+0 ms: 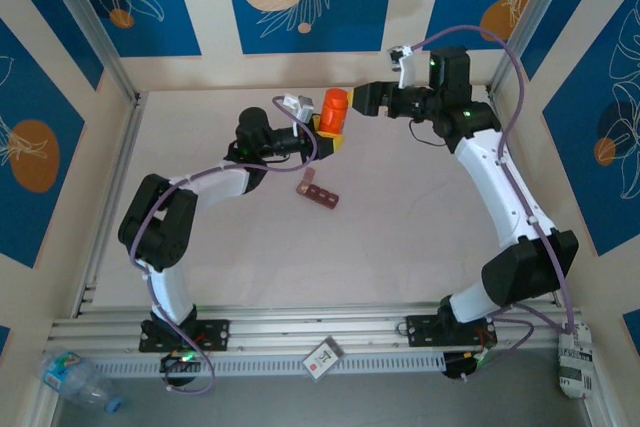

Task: Sort the pills into containers

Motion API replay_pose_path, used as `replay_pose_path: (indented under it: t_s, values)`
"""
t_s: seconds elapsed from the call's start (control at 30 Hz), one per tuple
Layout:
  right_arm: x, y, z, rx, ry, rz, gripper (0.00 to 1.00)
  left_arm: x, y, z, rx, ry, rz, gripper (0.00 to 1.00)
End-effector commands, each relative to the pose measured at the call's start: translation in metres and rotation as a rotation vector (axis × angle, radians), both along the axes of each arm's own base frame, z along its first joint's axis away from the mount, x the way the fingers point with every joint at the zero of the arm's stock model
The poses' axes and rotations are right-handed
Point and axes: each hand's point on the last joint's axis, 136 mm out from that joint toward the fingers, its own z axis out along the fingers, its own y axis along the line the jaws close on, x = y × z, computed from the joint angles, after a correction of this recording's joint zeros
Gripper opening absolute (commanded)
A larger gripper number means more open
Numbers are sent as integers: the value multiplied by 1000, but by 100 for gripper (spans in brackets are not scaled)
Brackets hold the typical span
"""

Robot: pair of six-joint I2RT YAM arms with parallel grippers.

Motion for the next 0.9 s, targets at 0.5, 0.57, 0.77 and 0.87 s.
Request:
replay_pose_path:
  t_s: [0.5,0.57,0.77,0.87]
  values:
    - [1,35,-1,-65,-10,120,80,-4,-2,13,-22,-7,-79,0]
    - [1,37,0,-64,-9,125,79,-4,-2,13,-23,-4,-81,0]
    - [0,40,-2,-62,-3,138,74,-4,-3,12,-26,-1,-86,0]
    - [1,41,-2,-60,0,141,70,-4,-3,12,-27,0,-88,0]
